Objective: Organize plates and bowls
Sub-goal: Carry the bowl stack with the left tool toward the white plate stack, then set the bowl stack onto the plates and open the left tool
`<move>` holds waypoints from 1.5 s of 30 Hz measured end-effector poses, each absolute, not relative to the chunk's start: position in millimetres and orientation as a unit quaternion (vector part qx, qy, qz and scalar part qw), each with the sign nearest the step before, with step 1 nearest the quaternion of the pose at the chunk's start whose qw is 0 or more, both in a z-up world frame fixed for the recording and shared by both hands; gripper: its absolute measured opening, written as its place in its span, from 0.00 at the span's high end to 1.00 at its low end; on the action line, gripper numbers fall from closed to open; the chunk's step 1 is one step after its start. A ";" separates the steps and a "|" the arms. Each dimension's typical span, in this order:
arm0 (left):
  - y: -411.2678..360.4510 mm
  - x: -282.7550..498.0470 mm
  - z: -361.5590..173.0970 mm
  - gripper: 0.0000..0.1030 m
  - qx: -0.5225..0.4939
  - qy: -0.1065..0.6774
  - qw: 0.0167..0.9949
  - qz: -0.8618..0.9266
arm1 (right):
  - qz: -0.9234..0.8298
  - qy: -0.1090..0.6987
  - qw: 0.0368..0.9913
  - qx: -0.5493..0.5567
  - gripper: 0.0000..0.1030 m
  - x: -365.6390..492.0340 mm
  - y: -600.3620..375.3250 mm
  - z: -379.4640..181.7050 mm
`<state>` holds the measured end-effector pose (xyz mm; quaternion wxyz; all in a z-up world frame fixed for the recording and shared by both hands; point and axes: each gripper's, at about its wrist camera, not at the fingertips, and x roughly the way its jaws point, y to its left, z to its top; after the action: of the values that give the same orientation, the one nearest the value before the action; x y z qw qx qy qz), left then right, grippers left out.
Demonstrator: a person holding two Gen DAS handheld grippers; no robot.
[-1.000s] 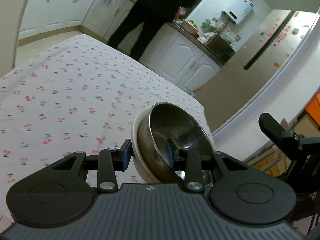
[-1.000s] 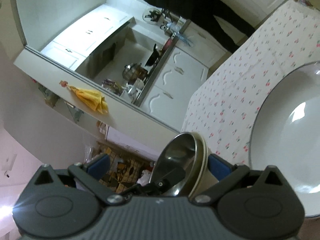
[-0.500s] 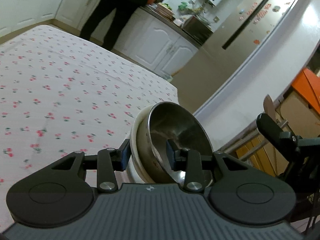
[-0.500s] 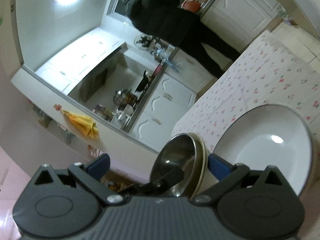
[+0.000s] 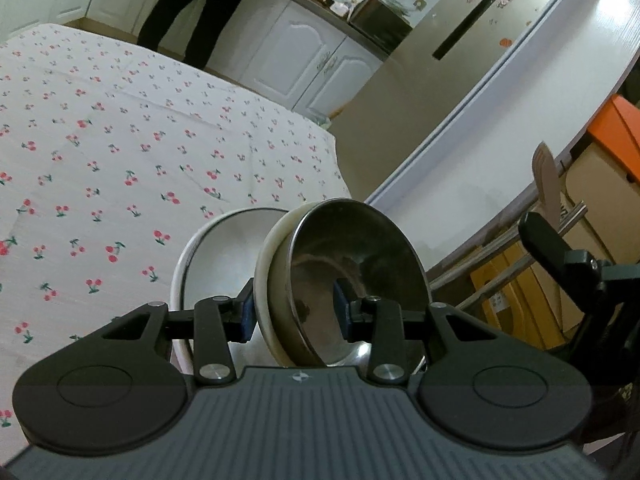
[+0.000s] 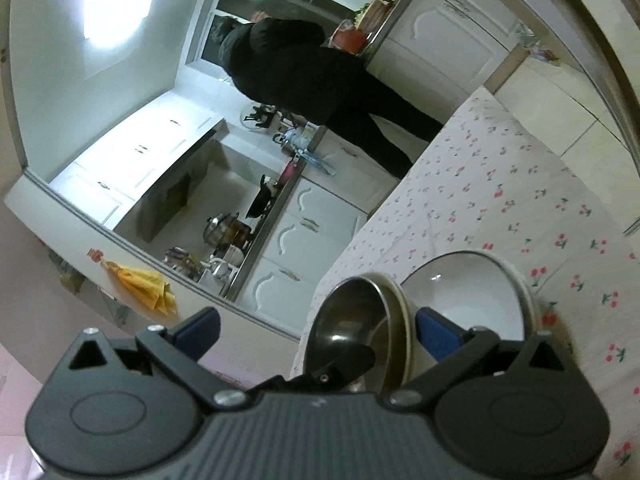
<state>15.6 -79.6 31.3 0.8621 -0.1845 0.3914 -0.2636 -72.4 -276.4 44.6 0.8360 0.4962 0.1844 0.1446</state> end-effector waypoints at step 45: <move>-74.2 0.5 49.4 0.03 -0.091 0.334 0.913 -0.218 | 0.065 0.206 0.907 0.361 0.00 -81.7 -247.8 64.0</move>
<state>0.5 -74.2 49.4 0.9127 -0.0909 0.3336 -0.2177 -81.7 -247.8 64.0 0.9072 0.3609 0.2063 0.0647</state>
